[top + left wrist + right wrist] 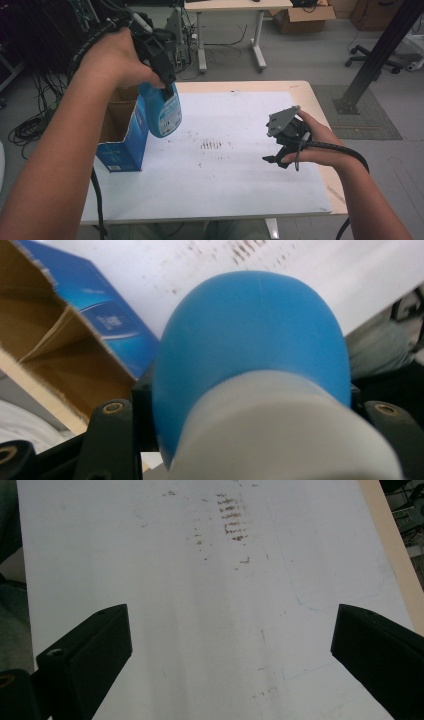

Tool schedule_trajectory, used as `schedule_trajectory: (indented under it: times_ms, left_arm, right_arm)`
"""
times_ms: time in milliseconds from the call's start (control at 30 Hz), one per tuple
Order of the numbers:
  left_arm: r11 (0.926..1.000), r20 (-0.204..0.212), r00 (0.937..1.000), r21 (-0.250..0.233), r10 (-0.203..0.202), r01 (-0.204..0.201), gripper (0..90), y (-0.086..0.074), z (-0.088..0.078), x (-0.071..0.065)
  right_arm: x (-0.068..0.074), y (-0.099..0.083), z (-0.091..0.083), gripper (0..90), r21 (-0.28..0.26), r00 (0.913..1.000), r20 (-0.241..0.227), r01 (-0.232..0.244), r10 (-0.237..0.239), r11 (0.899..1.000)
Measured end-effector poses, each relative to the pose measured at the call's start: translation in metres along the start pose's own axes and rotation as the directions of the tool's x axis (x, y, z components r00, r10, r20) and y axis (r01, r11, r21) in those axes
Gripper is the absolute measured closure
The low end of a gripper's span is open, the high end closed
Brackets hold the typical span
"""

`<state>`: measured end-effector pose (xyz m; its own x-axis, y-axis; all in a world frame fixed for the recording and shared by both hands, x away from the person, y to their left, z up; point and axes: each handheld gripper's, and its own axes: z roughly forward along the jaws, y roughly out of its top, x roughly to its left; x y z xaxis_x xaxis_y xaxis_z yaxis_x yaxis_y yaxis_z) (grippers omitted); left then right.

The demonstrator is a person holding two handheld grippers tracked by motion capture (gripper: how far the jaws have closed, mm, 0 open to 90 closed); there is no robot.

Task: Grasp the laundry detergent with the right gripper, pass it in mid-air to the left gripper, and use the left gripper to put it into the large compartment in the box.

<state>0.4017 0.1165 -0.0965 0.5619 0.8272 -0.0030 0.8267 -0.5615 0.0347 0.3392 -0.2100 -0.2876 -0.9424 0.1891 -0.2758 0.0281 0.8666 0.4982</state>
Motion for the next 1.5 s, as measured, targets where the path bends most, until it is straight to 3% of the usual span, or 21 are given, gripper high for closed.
schedule_trajectory:
  times_ms: [167,400,567,767,933,1133,1167,1233,1333,1500]
  left_arm:
    - [0.9945,-0.001,0.9947,-0.017,-0.103,0.103,39.5,-0.002,-0.015,0.020]
    - [0.9720,0.023,0.9720,-0.019,-0.234,0.234,39.5,-0.011,-0.030,0.050]
    - [0.9439,0.027,0.9442,-0.030,-0.328,0.329,39.5,-0.020,-0.037,0.073]
    - [0.9023,0.018,0.9026,-0.025,-0.430,0.430,39.4,-0.033,-0.038,0.099]
    - [0.8768,0.021,0.8768,-0.013,-0.480,0.481,39.5,-0.043,-0.032,0.117]
    - [0.8520,0.021,0.8521,-0.016,-0.523,0.523,39.4,-0.052,-0.023,0.132]
    - [0.8509,0.019,0.8510,-0.016,-0.525,0.525,39.5,-0.053,-0.021,0.133]
    - [0.8430,0.020,0.8431,-0.016,-0.537,0.538,39.4,-0.054,-0.018,0.137]
    - [0.8380,0.020,0.8381,-0.014,-0.545,0.545,39.4,-0.056,-0.012,0.140]
    - [0.8344,0.021,0.8344,-0.009,-0.551,0.551,39.4,-0.058,0.003,0.146]
  right_arm:
    - [-0.002,-0.002,-0.001,3.2,0.013,1.0000,0.001,-0.001,0.001,1.000]
    - [-0.006,-0.004,-0.004,3.2,0.031,1.0000,-0.001,-0.005,0.006,1.000]
    - [-0.010,-0.005,-0.007,3.2,0.049,1.0000,-0.005,-0.007,0.007,0.999]
    - [-0.014,-0.005,-0.009,3.2,0.073,0.9999,-0.016,0.001,0.000,0.997]
    - [-0.017,-0.005,-0.009,3.2,0.079,0.9997,-0.023,0.004,-0.002,0.997]
    - [-0.017,-0.006,-0.007,3.3,0.096,0.9994,-0.034,-0.004,0.008,0.995]
    - [-0.017,-0.006,-0.006,3.4,0.100,0.9993,-0.036,-0.006,0.010,0.995]
    - [-0.017,-0.006,-0.006,3.4,0.101,0.9992,-0.035,-0.015,0.019,0.995]
    - [-0.017,-0.006,-0.006,3.4,0.098,0.9993,-0.034,-0.013,0.017,0.995]
    - [-0.016,-0.006,-0.006,3.4,0.099,0.9992,-0.035,-0.015,0.019,0.995]
